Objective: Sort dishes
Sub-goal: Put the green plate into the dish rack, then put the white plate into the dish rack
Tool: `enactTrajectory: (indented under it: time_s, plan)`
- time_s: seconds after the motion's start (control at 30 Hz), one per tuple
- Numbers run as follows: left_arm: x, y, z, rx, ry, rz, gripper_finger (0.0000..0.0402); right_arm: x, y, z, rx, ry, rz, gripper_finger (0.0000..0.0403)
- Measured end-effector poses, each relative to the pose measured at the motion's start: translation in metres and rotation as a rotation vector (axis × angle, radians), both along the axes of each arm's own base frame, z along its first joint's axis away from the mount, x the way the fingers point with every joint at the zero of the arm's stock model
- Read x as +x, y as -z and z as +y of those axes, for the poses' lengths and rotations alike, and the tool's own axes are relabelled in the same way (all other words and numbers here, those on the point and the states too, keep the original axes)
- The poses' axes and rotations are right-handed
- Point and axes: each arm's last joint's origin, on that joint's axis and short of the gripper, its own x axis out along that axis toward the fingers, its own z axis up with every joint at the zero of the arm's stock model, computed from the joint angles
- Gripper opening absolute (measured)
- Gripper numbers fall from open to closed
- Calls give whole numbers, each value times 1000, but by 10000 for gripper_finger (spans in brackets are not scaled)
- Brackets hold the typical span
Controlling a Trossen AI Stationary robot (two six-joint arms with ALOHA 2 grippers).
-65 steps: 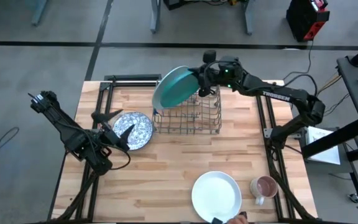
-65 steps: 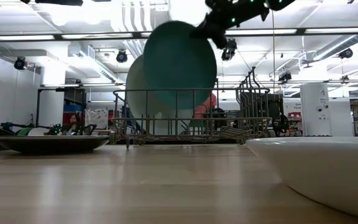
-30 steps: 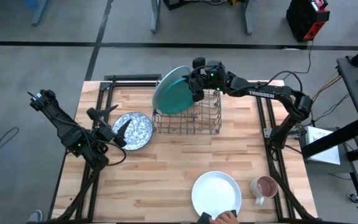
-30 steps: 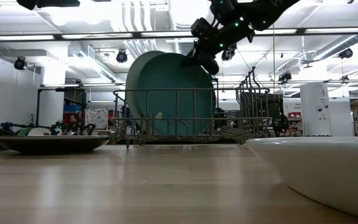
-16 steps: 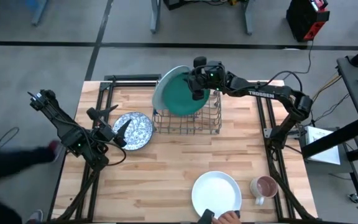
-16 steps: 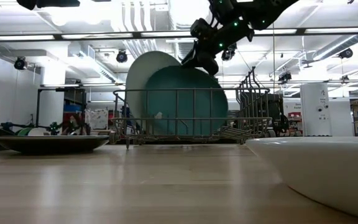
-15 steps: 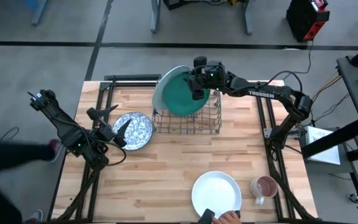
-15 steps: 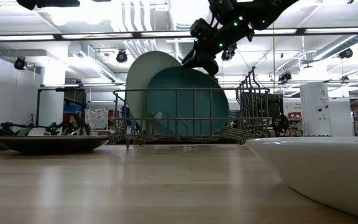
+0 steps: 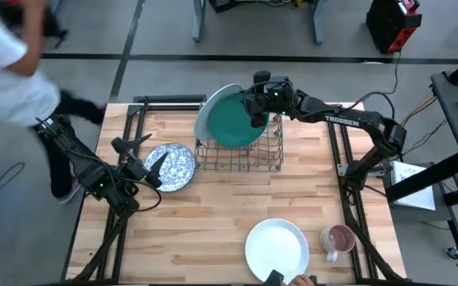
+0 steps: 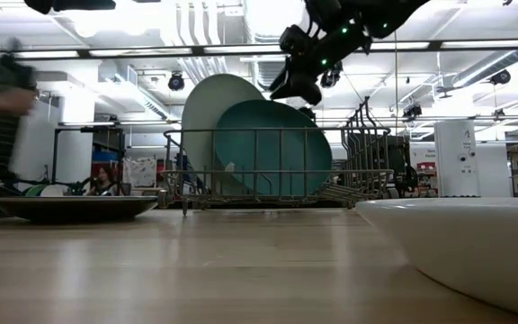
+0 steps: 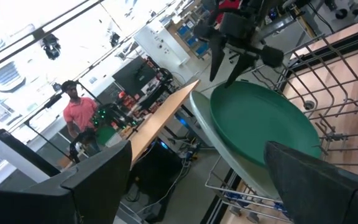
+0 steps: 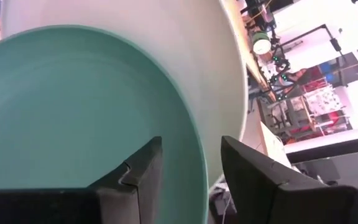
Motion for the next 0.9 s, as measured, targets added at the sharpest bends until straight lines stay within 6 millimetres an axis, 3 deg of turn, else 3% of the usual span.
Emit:
enactTrajectory:
  time_s: [0.17,0.37,0.6,0.9]
  plan:
    - [2,2,-1,-75,22,15,355,-17,-18,9,96,41,-40,139]
    - [16,-1,-11,-226,109,76,355,-49,-45,31,386,156,-159,119]
    - [40,-11,-24,-309,332,165,350,-86,-61,77,630,205,-106,94]
    - [62,-5,-34,-334,419,203,350,-122,-63,135,908,233,-61,59]
